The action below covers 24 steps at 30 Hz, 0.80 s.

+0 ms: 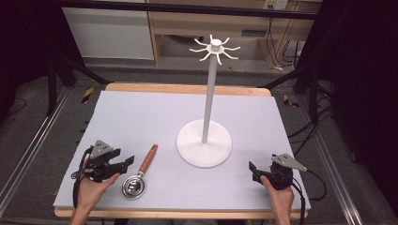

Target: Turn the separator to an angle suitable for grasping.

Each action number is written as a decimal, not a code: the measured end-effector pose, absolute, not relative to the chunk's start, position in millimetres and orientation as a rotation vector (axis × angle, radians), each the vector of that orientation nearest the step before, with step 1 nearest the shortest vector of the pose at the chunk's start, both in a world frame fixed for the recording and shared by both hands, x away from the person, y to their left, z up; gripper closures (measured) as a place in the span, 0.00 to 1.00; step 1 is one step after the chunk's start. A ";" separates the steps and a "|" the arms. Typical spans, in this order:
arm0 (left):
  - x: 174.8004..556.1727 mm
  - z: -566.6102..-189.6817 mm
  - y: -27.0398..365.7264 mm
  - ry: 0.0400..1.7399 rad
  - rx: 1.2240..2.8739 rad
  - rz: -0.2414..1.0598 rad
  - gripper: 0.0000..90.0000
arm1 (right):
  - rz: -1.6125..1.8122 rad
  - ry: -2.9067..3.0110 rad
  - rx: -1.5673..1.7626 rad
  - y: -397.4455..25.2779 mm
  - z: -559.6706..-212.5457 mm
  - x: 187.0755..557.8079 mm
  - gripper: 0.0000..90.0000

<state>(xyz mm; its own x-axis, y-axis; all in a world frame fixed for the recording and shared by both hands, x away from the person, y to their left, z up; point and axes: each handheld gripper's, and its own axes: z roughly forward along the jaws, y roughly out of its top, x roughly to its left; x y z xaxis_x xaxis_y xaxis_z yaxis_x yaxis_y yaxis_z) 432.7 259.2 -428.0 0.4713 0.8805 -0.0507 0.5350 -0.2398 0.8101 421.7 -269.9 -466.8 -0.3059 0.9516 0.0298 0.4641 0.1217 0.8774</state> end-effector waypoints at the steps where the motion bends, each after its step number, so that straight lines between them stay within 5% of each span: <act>1: 433.7 -427.2 257.6 1.174 1.925 0.538 0.41 | 1.122 1.843 1.366 -269.7 -467.3 422.5 0.06; 24: 451.1 -414.8 220.2 1.113 2.086 0.493 0.47 | 1.109 1.868 1.381 -270.4 -466.7 421.9 0.06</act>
<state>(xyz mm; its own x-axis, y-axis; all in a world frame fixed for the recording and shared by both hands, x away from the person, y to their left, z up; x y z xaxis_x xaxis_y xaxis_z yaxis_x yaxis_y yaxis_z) 451.1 220.2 -414.8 0.5564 0.8309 0.0019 0.5598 -0.3765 0.7382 421.9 -270.4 -466.7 -0.3132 0.9490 0.0361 0.4860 0.1275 0.8646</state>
